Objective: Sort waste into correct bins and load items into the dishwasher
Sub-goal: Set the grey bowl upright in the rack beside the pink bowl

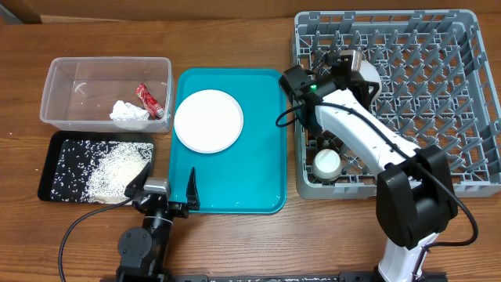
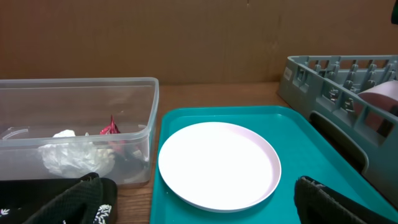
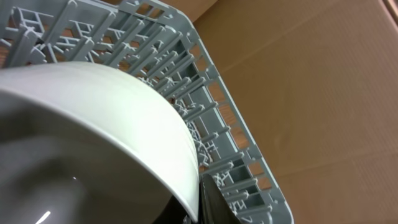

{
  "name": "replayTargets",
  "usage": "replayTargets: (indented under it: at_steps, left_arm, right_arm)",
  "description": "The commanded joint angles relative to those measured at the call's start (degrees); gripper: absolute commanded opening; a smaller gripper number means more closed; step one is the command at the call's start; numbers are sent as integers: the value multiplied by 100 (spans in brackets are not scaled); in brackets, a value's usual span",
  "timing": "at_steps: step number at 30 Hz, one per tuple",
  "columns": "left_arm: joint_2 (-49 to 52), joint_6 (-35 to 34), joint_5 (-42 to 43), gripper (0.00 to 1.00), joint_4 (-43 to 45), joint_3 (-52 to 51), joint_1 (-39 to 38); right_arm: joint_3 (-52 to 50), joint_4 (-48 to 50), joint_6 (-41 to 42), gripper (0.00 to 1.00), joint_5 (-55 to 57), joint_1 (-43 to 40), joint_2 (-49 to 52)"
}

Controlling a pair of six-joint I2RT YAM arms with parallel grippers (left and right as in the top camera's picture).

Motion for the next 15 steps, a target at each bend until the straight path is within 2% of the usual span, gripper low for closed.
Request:
replayTargets:
  at_steps: [1, 15]
  left_arm:
    - [-17, 109, -79, 100, 2, -26, 26]
    - [-17, 109, -79, 100, 2, -26, 26]
  right_arm:
    - [-28, 107, -621, 4, -2, -55, 81]
    - [-334, 57, -529, 4, -634, -55, 81]
